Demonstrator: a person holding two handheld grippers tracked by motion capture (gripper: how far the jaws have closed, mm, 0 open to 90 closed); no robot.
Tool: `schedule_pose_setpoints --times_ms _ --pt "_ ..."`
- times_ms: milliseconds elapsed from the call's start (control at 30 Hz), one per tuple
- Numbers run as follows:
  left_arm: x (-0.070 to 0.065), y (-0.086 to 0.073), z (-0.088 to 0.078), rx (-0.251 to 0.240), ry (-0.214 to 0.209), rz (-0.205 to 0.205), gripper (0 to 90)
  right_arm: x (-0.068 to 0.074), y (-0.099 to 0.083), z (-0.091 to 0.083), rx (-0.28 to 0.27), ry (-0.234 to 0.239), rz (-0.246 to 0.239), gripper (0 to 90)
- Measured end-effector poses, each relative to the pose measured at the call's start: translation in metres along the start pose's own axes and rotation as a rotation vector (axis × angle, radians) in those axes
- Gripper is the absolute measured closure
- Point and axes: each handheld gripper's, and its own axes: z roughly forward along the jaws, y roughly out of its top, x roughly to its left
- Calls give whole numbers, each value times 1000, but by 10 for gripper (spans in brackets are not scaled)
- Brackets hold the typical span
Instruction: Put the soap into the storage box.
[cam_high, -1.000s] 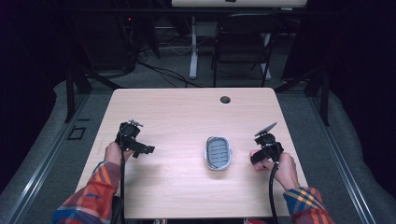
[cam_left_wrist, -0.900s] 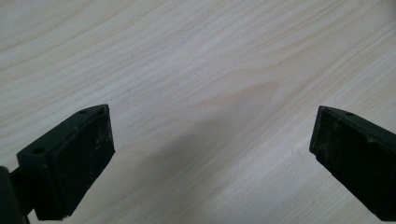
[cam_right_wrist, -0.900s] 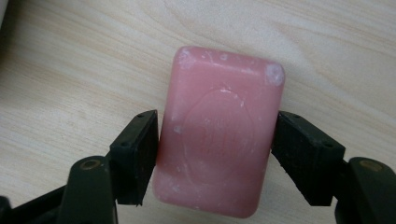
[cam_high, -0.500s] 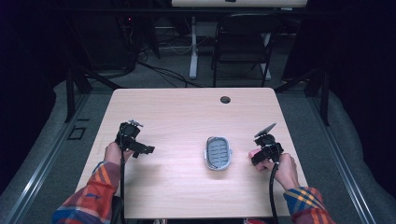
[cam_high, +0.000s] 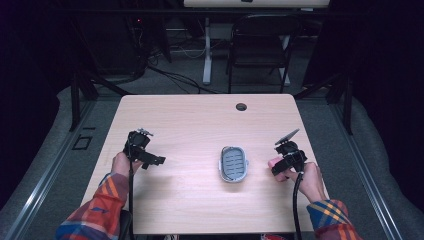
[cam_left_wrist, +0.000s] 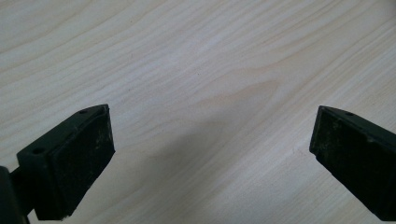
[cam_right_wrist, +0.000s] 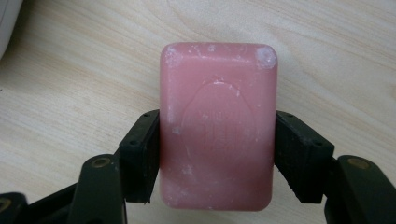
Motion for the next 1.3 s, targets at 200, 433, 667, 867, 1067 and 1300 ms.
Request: schedule_pose_setpoints --times_ms 200,433,667,867,1067,1300 --pt "0 0 -1 -6 -3 1 0 -1 -1 -4 0 10 -9 371" --pt "1 -1 -1 -8 -8 -1 0 1 1 -11 7 7 -35 372" --pt "0 0 -1 -5 -10 5 0 4 3 -20 -10 -2 -61 372" --pt "0 0 0 -3 -9 5 0 4 5 -24 -16 -7 -76 372" --pt "-1 0 0 -1 -13 10 0 5 5 -26 -16 -4 -80 372" --pt "-1 1 0 5 -12 14 0 6 8 -28 -15 0 -86 372"
